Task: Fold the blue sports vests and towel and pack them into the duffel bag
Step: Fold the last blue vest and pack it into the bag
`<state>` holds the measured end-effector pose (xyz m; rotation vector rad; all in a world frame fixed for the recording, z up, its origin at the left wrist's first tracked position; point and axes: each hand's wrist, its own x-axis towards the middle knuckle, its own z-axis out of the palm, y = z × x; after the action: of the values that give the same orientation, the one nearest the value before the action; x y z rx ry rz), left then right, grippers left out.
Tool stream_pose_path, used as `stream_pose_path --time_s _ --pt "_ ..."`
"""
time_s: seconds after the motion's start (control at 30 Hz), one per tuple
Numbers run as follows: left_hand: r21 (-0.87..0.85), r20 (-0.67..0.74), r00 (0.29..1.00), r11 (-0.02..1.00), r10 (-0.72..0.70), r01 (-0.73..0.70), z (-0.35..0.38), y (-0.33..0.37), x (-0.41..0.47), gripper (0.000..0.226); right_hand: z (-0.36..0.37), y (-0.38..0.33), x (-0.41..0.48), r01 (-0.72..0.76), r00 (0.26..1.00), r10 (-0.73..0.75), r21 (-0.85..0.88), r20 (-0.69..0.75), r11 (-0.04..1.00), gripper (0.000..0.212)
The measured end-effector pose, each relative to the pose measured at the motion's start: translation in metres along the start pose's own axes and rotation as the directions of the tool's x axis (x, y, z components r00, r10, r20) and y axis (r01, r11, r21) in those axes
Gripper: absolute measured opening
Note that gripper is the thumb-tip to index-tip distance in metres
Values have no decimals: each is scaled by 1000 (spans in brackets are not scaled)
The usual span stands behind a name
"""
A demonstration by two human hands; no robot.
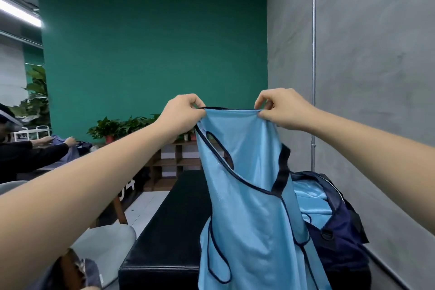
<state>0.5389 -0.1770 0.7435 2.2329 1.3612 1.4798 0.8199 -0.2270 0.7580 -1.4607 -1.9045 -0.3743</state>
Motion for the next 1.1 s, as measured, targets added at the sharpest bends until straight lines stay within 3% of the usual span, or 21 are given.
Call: stream_pose_path --time_s 0.13,0.23,0.33,0.43,0.53,0.57,0.63,0.77,0.93,1.1 --pt "2 30 999 1000 -31 31 6 11 -3 7 21 -23 -9 9 998 -3 98 -59 995 7" --pt "-81 98 991 992 -94 102 18 18 -6 9 39 -58 -21 -80 987 8 444 161 892 20" --pt "-110 138 986 987 -98 113 26 26 -8 12 55 -74 -28 -182 945 -12 553 328 813 40" --pt "-157 197 975 979 -98 130 29 31 -10 11 75 -71 -23 -239 939 36 571 343 785 25" --pt "-237 248 966 962 -75 135 27 30 -12 13 90 -67 -16 -318 933 65 727 354 608 7" --pt "-260 244 968 957 -61 126 27 27 -13 13 93 -65 -14 -351 926 81 767 368 537 11" --pt "-279 202 978 954 -57 113 26 19 -15 14 96 -61 -10 -402 912 125 794 391 456 15" --pt "-261 182 975 950 -125 171 30 -10 -27 22 95 -53 -3 -408 911 147 793 385 451 12" --pt "-305 344 927 917 -148 259 52 -47 -60 25 88 -48 4 -393 920 174 817 352 423 7" --pt "-453 495 868 838 -47 304 80 -62 -88 36 79 -42 9 -378 926 152 854 346 359 6"
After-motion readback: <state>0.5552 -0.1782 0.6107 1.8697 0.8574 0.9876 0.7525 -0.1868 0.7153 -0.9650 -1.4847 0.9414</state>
